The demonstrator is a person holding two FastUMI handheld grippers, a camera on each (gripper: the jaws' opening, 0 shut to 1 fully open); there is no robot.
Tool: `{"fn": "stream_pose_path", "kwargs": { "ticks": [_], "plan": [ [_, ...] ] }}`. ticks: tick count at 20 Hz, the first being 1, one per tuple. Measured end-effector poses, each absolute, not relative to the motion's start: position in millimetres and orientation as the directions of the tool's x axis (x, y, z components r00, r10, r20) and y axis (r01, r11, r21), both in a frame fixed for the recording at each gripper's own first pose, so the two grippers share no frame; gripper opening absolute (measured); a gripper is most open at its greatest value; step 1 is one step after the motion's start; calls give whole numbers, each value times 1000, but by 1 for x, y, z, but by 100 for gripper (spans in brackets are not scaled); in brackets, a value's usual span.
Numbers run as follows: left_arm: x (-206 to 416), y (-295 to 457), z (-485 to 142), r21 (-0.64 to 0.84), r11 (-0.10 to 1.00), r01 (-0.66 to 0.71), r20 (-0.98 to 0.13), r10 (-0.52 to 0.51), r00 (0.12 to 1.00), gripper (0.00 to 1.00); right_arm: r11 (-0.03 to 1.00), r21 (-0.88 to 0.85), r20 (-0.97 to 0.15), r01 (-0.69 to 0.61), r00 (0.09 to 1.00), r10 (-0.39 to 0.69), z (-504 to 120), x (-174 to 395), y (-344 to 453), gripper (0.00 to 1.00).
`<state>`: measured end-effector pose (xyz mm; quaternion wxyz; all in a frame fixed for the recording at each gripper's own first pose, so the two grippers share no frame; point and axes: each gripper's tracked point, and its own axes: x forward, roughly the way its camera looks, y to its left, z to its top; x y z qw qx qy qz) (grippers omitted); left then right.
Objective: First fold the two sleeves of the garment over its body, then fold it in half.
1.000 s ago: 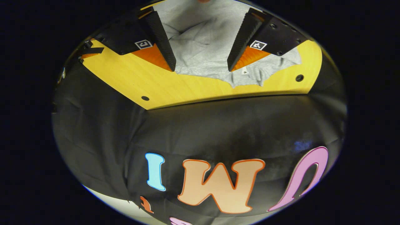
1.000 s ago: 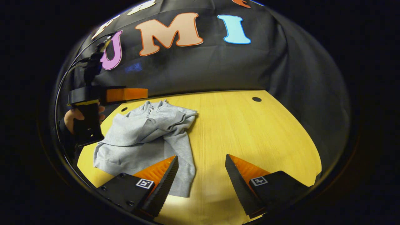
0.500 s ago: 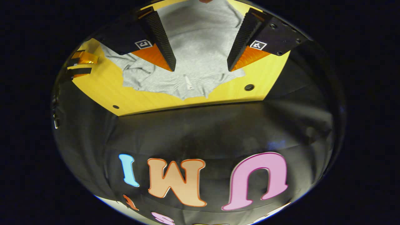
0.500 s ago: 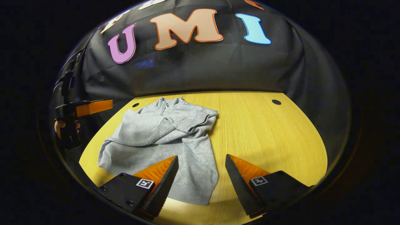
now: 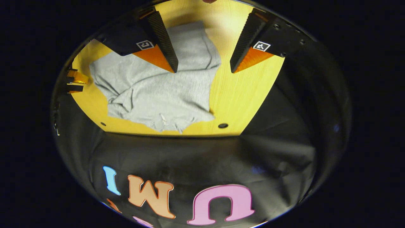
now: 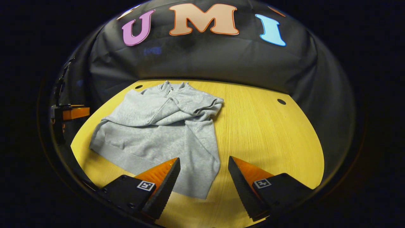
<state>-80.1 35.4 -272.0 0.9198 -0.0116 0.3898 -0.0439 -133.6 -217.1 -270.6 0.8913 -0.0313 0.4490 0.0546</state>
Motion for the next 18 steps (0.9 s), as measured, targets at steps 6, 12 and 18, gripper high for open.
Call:
{"fn": "stream_pose_path", "kwargs": {
  "ticks": [6, 12, 18],
  "plan": [
    [-118, 37, -313, -87, 993, 78, -792, -116, 600, 97, 991, -19, -831, -134, 553, 59, -285, -147, -211, 94],
    [-136, 29, -346, -91, 993, 78, -832, -119, 542, 97, 991, -47, -860, -127, 511, 24, -303, -163, -215, 97],
    [-142, 27, -356, -99, 994, 49, -843, -110, 526, 96, 994, -55, -885, -94, 465, -5, -319, -172, -218, 94]
  ]
}}
